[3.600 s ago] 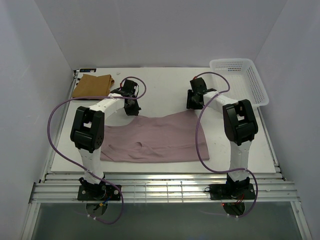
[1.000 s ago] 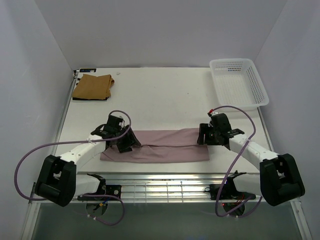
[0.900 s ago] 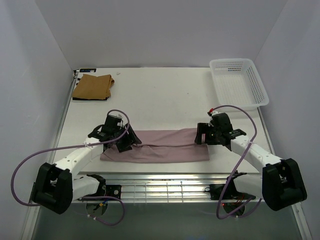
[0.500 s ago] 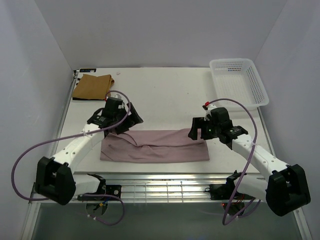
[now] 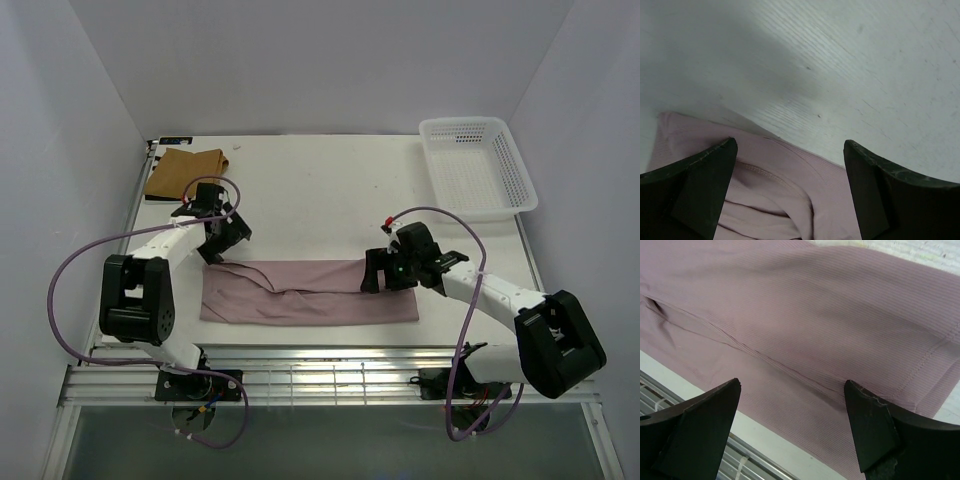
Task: Fold and stack the tank tops
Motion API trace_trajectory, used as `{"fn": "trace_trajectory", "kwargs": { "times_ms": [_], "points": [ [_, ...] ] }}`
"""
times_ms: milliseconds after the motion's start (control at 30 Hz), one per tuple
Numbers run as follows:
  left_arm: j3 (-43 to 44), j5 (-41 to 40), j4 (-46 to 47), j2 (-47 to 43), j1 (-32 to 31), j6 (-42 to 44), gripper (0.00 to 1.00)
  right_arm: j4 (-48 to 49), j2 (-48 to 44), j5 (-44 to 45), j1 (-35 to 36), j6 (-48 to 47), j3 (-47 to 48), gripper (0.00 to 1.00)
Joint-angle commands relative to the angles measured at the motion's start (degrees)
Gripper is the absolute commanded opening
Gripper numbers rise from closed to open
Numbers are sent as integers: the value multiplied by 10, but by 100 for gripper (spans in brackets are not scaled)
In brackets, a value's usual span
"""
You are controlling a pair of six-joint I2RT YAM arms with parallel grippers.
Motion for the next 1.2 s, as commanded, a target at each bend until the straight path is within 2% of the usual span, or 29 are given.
{"fn": "trace_trajectory", "kwargs": {
  "times_ms": [0,233,367,600,733,900,1033,1167],
  "points": [
    [-19,-13,12,-31,10,4,98,13,4,-9,4,8,-22,90],
    [-96,-14,7,-69,16,-17,98,18,-4,-6,5,17,-44,90],
    [-124,-43,-5,-109,17,-38,98,15,-3,3,5,15,-46,90],
    [-119,-67,-28,-130,22,-55,98,13,0,6,6,14,-43,90],
    [-71,-32,-31,-134,22,-37,98,-10,-24,16,6,3,-14,90],
    [-45,65,-29,-185,18,-25,98,-35,-58,47,5,-10,20,90],
    [-79,94,-42,-253,3,-49,98,-38,-47,87,6,-19,48,90],
    [-181,120,-38,-330,-30,-96,98,-37,2,129,5,-23,80,90]
  ]
}}
